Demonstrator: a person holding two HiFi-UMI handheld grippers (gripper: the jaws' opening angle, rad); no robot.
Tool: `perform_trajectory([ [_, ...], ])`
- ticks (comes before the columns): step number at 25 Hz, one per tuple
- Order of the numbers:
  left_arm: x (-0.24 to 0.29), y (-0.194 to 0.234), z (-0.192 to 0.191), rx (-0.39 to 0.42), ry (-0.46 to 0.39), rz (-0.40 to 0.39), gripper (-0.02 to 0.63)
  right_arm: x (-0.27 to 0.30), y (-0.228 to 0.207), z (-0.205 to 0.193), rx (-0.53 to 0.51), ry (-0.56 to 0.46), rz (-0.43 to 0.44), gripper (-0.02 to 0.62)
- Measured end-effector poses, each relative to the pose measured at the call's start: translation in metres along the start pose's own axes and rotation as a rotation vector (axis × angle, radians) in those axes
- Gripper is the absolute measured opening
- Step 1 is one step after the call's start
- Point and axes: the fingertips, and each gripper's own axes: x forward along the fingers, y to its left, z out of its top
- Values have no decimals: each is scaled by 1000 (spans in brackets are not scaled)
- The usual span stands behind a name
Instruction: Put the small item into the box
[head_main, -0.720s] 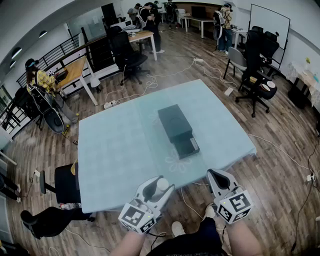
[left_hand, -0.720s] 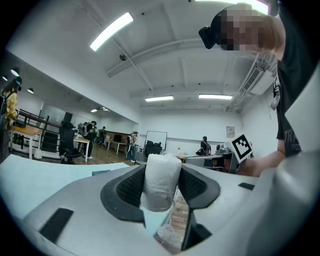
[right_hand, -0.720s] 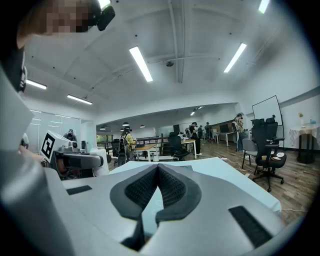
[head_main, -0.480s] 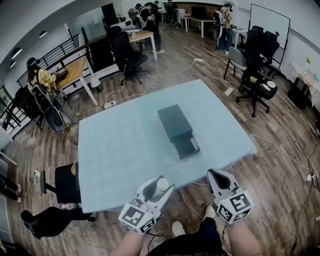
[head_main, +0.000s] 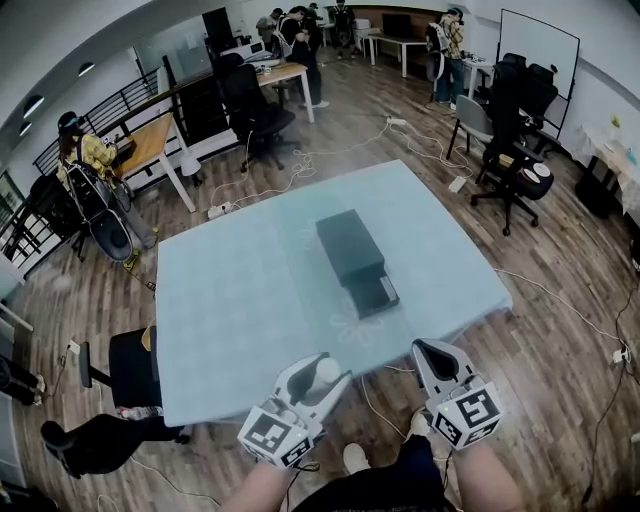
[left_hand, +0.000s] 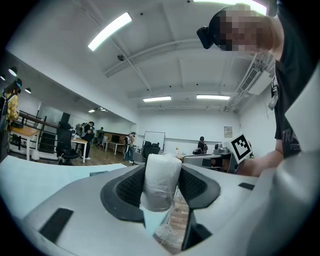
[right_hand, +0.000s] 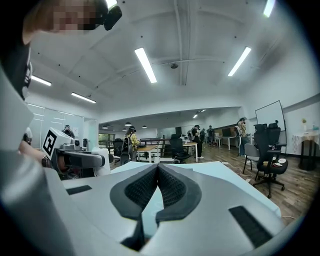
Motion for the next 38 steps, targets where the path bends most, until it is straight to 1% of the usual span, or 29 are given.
perform_trajectory([
  [8, 0, 0, 10, 4, -12, -5, 218, -1, -5, 10, 21, -9, -12, 18],
  [15, 13, -5, 7, 12, -6, 6, 218, 4, -17, 16, -23, -9, 32, 18],
  [20, 35, -5, 10, 9, -4, 40, 218, 12, -38, 21, -25, -9, 71, 18],
  [29, 73, -2, 9, -6, -2, 117, 218, 28, -78, 16, -11, 24, 149, 18],
  [38, 100, 11, 10, -8, -4, 196, 218, 56, -106, 19, -1, 17, 227, 18],
])
